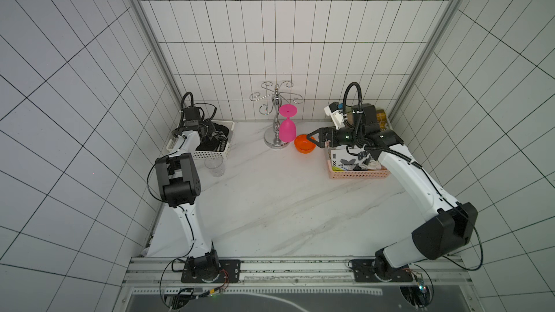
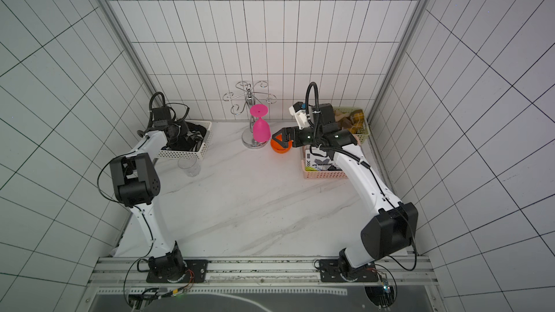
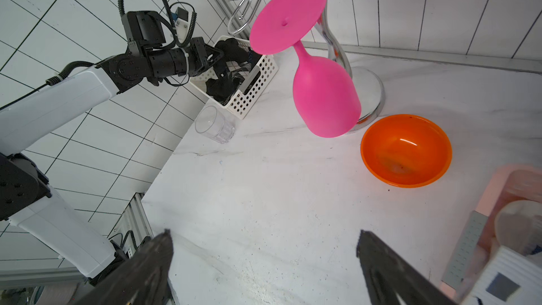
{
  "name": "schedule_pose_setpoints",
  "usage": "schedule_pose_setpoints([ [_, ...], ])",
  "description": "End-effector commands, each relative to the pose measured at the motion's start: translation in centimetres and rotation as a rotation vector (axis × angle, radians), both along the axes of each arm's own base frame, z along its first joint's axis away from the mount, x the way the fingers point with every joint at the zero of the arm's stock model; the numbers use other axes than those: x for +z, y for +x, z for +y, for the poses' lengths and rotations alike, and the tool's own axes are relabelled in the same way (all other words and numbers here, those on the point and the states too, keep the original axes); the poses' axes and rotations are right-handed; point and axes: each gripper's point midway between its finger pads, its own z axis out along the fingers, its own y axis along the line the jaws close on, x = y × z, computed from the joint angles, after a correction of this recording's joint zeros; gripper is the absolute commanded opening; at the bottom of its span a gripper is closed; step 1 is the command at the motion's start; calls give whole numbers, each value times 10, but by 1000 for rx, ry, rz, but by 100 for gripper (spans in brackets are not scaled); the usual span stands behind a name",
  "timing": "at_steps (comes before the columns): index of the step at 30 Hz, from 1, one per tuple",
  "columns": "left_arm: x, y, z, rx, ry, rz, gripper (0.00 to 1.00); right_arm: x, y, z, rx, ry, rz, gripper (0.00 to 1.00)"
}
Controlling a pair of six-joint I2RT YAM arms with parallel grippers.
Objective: Sort the socks into the basket by color
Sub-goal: Place the sock in the bin.
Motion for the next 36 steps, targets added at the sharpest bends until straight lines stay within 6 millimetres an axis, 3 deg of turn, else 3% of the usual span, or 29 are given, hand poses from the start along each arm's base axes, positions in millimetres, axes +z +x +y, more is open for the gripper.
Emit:
schedule_pose_setpoints([
  [1,-35,-16,23,33,66,143,0,-18,3,-4,-2,4,34,99],
  [3,-57,-21,24,21,65,202,0,-21,4,-3,1,5,41,99],
  [7,-78,-25,21,3,59,238,0,-23,4,0,11,18,51,99],
  [10,-74,-23,17,-20,48,208,27,-22,4,-1,9,19,52,99],
  [12,-63,-23,13,-29,42,178,48,-21,3,-1,7,20,51,99],
  [16,-29,-24,7,-41,46,112,66,-18,4,-3,-6,16,40,99],
  [18,-11,-28,4,-46,44,86,70,-16,4,-4,-10,16,37,99],
  [21,10,-36,0,-52,42,61,87,-15,5,-4,-16,12,36,99],
  [24,21,-46,-2,-49,44,54,94,-13,4,-5,-16,12,33,99],
  [30,45,-56,-7,-61,43,23,97,-14,5,-7,-33,0,30,99],
  [33,78,-62,-23,-98,51,-82,97,-16,15,-19,-112,-44,6,99],
  [36,112,-77,-42,-135,47,-186,97,-24,32,-48,-283,-158,-18,99],
])
